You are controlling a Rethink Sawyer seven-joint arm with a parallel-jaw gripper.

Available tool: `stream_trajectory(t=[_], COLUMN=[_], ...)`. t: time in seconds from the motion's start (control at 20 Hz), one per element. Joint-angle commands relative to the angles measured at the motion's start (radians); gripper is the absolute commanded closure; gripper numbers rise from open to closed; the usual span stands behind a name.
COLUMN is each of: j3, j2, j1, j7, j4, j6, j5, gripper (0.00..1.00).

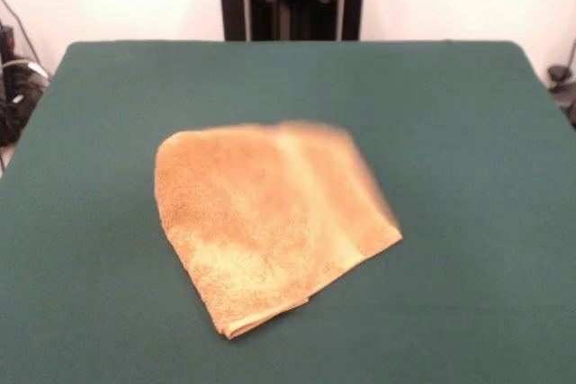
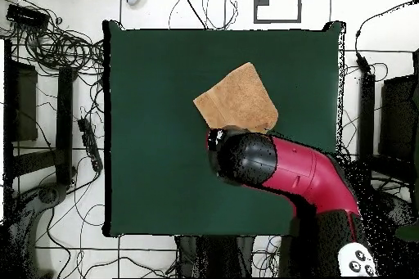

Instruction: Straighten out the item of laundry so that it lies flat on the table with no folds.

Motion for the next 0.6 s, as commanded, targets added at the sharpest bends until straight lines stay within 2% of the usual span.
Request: stream_trajectory(t=[0.05, 0.35, 0.6], j3=[0.082, 0.065, 0.058], j2=[-0.025, -0.040, -0.063], j1=[0.024, 0.040, 0.050], j7=[0.112, 0.132, 0.150], j4=[0.135, 0.160, 0.185], j6=[0.002, 0.023, -0.025], j5=[0.054, 0.066, 0.070], gripper=[0.00, 0.00, 0.00])
